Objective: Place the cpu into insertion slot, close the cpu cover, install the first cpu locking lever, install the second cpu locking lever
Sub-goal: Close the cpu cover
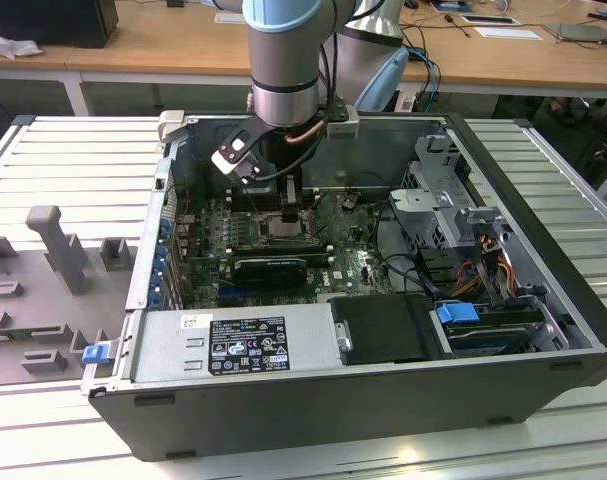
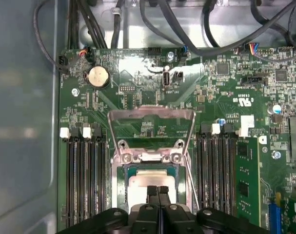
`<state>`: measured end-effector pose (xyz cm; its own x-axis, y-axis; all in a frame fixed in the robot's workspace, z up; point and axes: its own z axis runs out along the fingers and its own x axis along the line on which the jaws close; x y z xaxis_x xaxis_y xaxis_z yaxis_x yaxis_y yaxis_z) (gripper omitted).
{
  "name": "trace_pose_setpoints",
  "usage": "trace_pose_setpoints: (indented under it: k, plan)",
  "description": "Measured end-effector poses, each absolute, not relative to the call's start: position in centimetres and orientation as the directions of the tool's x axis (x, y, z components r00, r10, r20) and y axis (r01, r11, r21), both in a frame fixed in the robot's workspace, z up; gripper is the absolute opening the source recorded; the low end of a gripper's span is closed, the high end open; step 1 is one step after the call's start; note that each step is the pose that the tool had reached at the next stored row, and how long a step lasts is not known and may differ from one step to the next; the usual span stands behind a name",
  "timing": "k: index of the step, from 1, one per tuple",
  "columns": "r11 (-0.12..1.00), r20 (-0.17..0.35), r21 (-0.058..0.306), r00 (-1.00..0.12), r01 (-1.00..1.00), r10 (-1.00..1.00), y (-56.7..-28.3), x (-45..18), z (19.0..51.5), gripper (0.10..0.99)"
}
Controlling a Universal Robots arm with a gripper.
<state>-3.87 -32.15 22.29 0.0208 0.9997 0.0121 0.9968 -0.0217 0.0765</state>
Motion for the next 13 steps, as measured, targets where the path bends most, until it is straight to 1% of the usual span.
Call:
trace_pose_setpoints:
  k: [5, 13]
  plan:
    - [-0.022, 0.014, 0.075, 0.021, 0.997, 1.000, -32.2, -3.6, 22.3, 0.106]
    - [-0.022, 0.014, 0.075, 0.021, 0.997, 1.000, -32.2, -3.6, 23.3, 0.106]
